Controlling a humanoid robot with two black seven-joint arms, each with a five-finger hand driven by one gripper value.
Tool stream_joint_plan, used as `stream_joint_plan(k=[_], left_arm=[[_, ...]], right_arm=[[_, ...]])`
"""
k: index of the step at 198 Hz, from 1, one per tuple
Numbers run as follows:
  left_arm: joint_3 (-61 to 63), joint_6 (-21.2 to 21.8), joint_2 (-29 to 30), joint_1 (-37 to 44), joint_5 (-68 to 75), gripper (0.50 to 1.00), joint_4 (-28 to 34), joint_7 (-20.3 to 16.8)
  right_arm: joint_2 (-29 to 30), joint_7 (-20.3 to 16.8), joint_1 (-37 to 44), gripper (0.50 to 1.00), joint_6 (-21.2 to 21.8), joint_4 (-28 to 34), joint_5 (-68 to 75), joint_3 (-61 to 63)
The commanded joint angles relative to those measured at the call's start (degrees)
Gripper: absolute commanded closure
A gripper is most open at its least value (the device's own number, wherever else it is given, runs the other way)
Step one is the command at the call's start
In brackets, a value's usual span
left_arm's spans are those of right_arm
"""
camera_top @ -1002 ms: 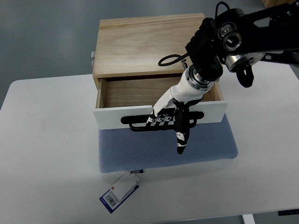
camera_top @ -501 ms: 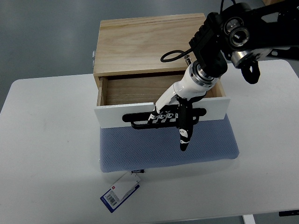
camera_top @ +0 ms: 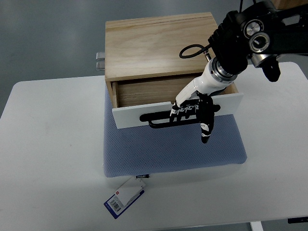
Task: Open wood drawer with right hand
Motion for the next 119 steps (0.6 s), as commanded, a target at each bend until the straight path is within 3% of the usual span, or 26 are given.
stream_joint_plan(k=[1, 102, 119], left_arm=[[0.0, -0.01, 0.0, 0.0, 0.05, 0.5, -0.01, 0.0], [0.0, 0.16, 0.0, 0.0, 0.05, 0.5, -0.01, 0.0], [0.0, 0.16, 0.0, 0.0, 0.05, 0.5, -0.01, 0.0]], right_arm=[[-0.82, 0.01, 0.49, 0.56, 0.01, 0.02, 0.37, 0.41], [-8.29, 0.01, 4.01, 0.56, 0.01, -0.6, 1.61, 8.85], [-11.54, 0.81, 2.43, 0.56, 0.01, -5.96, 1.69, 15.97]])
